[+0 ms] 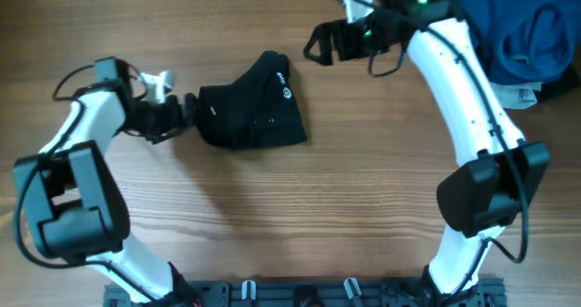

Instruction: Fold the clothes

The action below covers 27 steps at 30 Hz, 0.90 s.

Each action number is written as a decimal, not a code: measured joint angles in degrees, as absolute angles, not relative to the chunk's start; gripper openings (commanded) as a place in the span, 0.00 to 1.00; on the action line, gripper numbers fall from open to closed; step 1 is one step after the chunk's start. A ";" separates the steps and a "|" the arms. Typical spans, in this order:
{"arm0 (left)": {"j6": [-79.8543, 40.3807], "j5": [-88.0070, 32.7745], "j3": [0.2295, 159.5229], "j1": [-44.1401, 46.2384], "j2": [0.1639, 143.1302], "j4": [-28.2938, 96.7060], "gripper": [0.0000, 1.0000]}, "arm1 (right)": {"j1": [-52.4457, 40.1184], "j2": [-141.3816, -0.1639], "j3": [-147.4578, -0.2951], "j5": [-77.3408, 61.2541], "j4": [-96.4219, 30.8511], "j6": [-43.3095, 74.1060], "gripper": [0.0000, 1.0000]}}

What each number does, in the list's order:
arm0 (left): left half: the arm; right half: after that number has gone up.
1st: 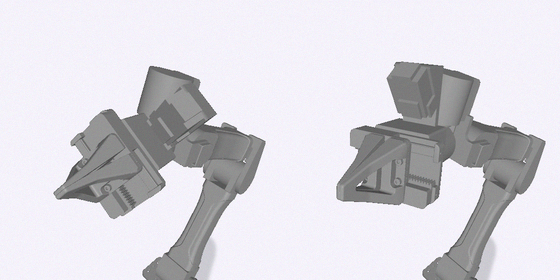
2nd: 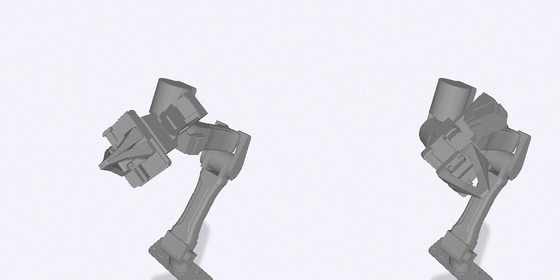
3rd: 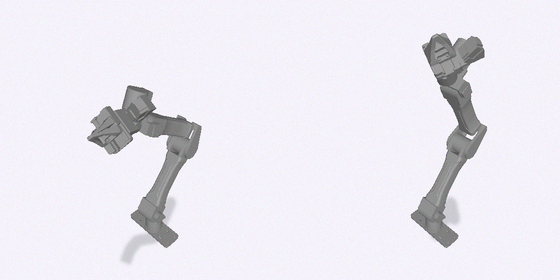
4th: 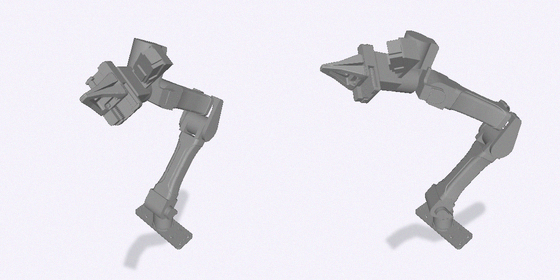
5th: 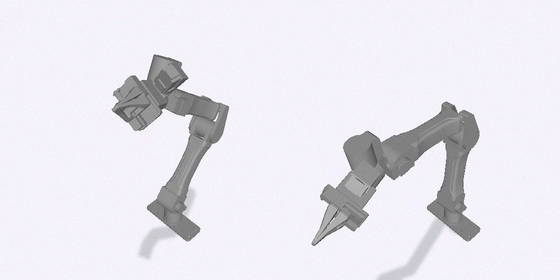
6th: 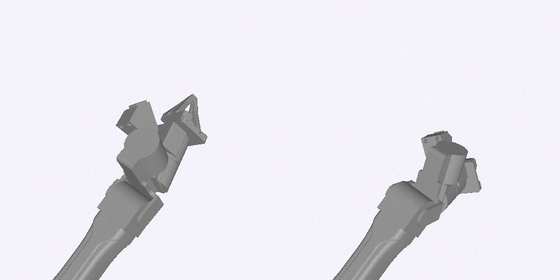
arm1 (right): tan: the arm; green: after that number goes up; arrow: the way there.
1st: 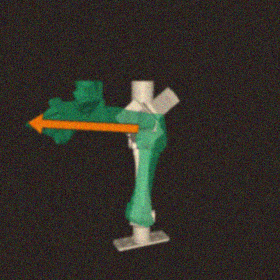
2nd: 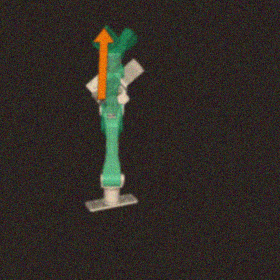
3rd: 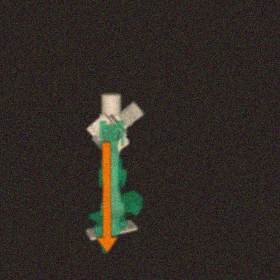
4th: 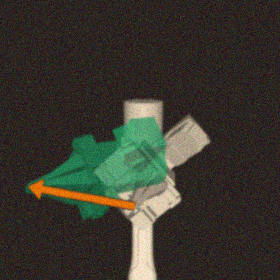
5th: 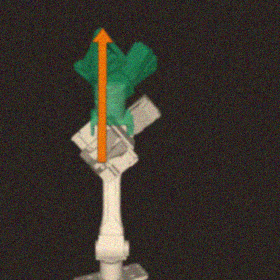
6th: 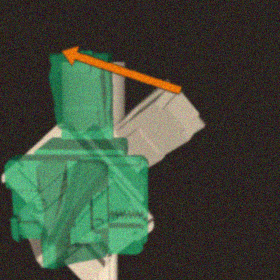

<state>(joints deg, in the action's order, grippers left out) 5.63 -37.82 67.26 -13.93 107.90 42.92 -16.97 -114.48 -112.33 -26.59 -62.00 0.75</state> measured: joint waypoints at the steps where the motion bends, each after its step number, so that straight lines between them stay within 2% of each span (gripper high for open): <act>1: 5.19 -37.89 67.26 -16.82 106.39 43.29 1.00 | -18.79 -114.48 -110.24 -25.69 -62.19 2.61 0.15; 2: 4.84 -37.95 67.31 -19.22 104.55 43.29 1.00 | -20.25 -114.48 -107.74 -25.17 -61.93 4.12 0.04; 5: 3.51 -38.06 68.23 -29.45 95.72 43.24 1.00 | -23.73 -114.52 -98.00 -25.04 -62.61 9.54 0.04; 7: 3.27 -38.04 68.53 -33.30 94.83 43.46 1.00 | -24.84 -114.54 -93.12 -25.21 -61.82 10.76 0.04; 17: 2.87 -37.60 68.53 -34.50 94.98 43.53 1.00 | -30.98 -114.54 -79.33 -29.39 -48.56 10.85 0.04; 22: 2.66 -37.39 68.53 -34.50 95.00 42.13 1.00 | -28.71 -114.56 -75.40 -22.90 -33.52 10.98 0.04; 27: 2.66 -37.39 68.53 -34.50 95.00 42.17 1.00 | -23.79 -118.98 -75.50 -20.38 -25.39 12.80 0.04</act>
<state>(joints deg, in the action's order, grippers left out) 2.66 -37.39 68.53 -34.50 95.00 42.17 -23.79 -118.98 -75.50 -20.38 -25.39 12.80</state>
